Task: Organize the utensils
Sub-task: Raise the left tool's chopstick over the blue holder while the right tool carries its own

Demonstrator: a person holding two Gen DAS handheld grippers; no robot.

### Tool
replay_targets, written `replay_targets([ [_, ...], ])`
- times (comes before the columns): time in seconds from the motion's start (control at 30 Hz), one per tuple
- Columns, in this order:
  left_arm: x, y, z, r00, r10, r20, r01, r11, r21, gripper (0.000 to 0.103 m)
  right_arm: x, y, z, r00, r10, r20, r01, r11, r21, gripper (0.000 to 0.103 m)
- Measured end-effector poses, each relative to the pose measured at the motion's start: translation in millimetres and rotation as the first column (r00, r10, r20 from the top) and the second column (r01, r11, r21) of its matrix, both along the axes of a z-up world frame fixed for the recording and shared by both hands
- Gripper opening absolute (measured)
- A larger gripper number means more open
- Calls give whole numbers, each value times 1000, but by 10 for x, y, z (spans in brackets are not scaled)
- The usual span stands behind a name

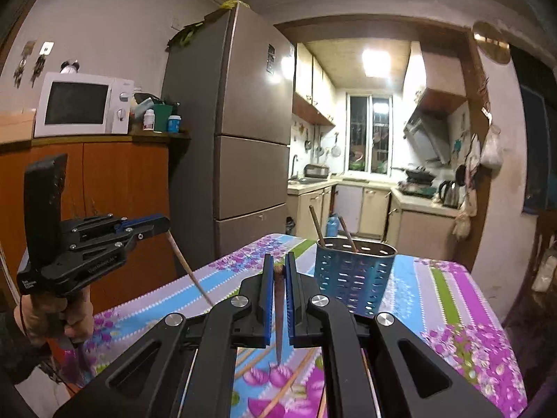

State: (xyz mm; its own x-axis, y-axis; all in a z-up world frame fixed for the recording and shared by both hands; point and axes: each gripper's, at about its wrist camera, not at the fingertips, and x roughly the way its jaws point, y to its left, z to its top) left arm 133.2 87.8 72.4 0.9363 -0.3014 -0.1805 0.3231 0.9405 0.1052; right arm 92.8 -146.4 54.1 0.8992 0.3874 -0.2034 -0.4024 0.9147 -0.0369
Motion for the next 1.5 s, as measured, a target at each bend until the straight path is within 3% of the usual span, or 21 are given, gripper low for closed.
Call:
replay_targets([
  [0.2,211,-100,263,999,-28,-26,28,1000,2,5,357,-50,158,999,25,-45,-25,1000,10,8],
  [0.43,298,-215,556,998,-52,-35,51,998,-35,5,584,-128,541,996,46,-70,-46,999,10,8],
  [0.8,567,-666,1172,995,-101,-12,100,993,-66,5,897,-575,1443,1000,-19,-8,19,1000,-11,8],
  [1.07,847,-943,1583,993,-116,27,118,987,-109,5,1324,-794,1894,997,-68,41,69,997,-36,8],
  [1.3,1208,-1030,1789,996,-78,45,84,986,-146,5,1861,-792,1928,997,-73,10,74,995,-61,8],
  [1.5,1601,-1142,1628,998,-61,-10,59,989,-135,5,2285,-768,1634,995,-65,-71,61,996,-59,8],
])
